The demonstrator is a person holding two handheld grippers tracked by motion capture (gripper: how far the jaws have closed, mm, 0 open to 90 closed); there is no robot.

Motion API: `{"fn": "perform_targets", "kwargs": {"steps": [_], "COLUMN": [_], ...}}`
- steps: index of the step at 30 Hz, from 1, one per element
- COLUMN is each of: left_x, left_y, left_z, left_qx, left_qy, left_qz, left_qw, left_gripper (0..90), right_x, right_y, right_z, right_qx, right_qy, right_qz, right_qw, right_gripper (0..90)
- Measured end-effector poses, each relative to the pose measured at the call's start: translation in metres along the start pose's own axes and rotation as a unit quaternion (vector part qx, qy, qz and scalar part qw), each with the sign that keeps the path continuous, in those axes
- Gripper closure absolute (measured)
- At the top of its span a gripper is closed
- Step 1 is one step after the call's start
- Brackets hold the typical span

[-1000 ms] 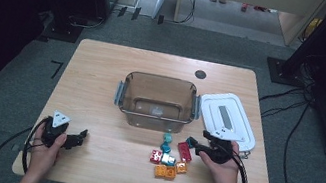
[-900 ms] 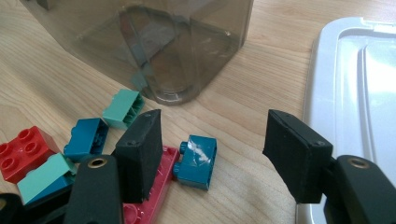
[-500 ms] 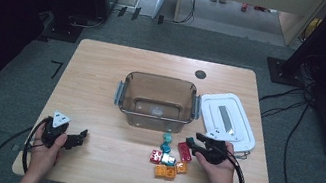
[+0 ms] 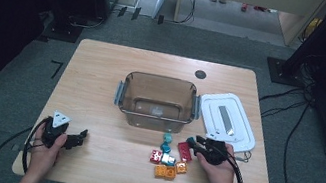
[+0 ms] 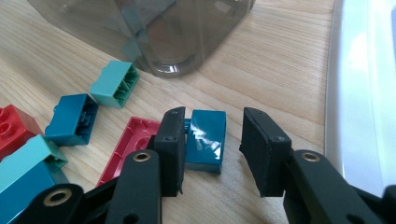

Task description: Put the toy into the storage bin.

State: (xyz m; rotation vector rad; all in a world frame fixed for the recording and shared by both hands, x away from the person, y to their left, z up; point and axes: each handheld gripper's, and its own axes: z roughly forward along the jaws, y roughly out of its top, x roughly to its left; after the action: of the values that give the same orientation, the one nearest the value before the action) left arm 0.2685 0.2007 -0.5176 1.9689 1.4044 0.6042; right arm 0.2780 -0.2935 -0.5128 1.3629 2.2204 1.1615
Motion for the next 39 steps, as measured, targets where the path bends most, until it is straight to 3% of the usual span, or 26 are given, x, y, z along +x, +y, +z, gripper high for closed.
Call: {"fn": "perform_targets", "kwargs": {"steps": [3, 6, 11, 24, 39], "left_x": [0.0, 0.0, 0.0, 0.0, -0.001], "left_y": [0.0, 0.0, 0.0, 0.0, 0.0], "left_z": [0.0, 0.0, 0.0, 0.0, 0.0], "left_qx": [-0.001, -0.001, -0.001, -0.001, -0.001], "left_qy": [-0.001, -0.001, -0.002, -0.004, -0.005], "left_qz": [0.0, 0.0, 0.001, 0.003, 0.003], "left_qw": [1.0, 1.0, 1.0, 1.0, 1.0], "left_gripper": [12.4, 12.4, 12.4, 12.4, 12.4], "right_x": [-0.003, -0.007, -0.003, -0.004, -0.004], "right_y": [0.001, -0.001, 0.0, -0.002, 0.011], "right_z": [-0.003, -0.004, 0.0, 0.004, -0.019], "right_qx": [0.002, -0.001, 0.008, 0.017, -0.026], "right_qy": [-0.023, -0.018, 0.01, -0.003, 0.009], "right_qz": [0.0, 0.006, -0.013, -0.026, -0.026], "right_qw": [0.9997, 0.9998, 0.9998, 0.9995, 0.9993], "right_gripper": [63.2, 61.9, 55.9, 66.1, 66.2]}}
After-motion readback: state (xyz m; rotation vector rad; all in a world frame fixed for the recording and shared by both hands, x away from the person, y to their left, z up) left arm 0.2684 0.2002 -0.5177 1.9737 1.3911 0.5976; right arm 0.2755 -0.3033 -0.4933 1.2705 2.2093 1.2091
